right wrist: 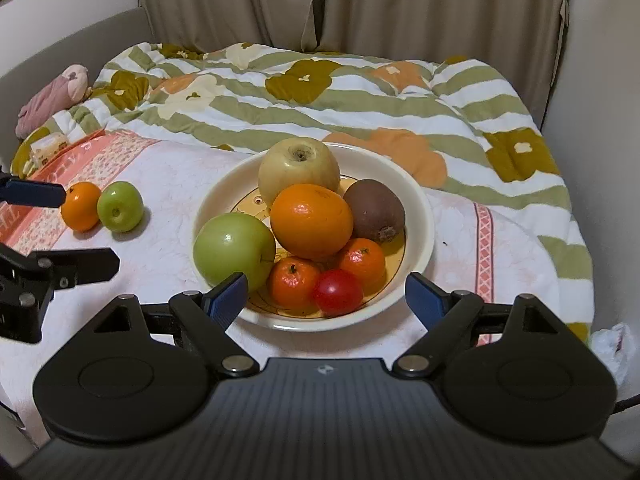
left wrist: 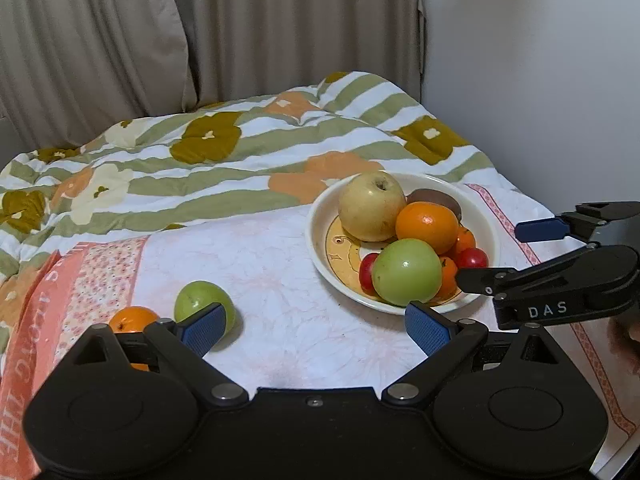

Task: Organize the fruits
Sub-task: 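Withdraw both grippers toward the last orange and green apple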

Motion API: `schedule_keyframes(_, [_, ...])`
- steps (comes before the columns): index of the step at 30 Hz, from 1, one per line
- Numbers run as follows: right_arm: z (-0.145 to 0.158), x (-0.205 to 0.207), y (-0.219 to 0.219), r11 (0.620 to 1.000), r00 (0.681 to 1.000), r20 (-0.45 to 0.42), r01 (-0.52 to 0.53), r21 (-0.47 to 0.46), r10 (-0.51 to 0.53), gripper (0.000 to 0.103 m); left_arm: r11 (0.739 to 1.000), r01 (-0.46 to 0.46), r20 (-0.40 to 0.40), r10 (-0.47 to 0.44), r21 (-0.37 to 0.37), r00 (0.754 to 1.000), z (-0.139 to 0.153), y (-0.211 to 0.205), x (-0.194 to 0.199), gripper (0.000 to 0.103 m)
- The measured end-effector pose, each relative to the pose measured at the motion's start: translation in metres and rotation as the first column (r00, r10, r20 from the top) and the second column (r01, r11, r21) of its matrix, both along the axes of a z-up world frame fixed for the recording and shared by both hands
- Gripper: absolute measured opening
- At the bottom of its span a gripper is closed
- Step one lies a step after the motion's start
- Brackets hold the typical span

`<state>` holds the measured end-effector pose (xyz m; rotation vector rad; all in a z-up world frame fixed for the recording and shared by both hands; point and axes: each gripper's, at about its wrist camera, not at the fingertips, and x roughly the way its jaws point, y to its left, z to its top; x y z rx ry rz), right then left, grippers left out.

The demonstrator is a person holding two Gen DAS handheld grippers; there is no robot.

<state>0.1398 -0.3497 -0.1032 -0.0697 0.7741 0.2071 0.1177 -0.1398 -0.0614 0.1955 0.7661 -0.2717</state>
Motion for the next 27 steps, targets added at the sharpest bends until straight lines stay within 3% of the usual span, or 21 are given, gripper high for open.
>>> schedule_keyframes(12, [0.032,-0.025,0.005,1.0,1.0,0.01,0.021,0.001,-0.021,0.102,0.996,-0.082,0.053,0.083,-0.025,0.995,0.035,0.026,-0.03,0.1])
schedule_keyframes(16, [0.043,-0.033,0.012,0.998,0.997,0.047,0.062,-0.022,-0.061,0.103,0.993,-0.109,0.079,0.113,-0.049,0.991,0.044,0.045,-0.042,0.103])
schedule_keyframes(20, [0.055,-0.04,0.02,0.995,0.992,0.068,0.103,0.013,-0.104,0.103,0.99,-0.135,0.084,0.139,-0.041,0.987,0.049,0.064,-0.045,0.103])
schedule_keyframes(27, [0.072,-0.05,0.053,0.995,0.992,0.068,0.102,0.013,-0.103,0.103,0.993,-0.111,0.113,0.115,-0.041,0.987,0.056,0.096,-0.047,0.103])
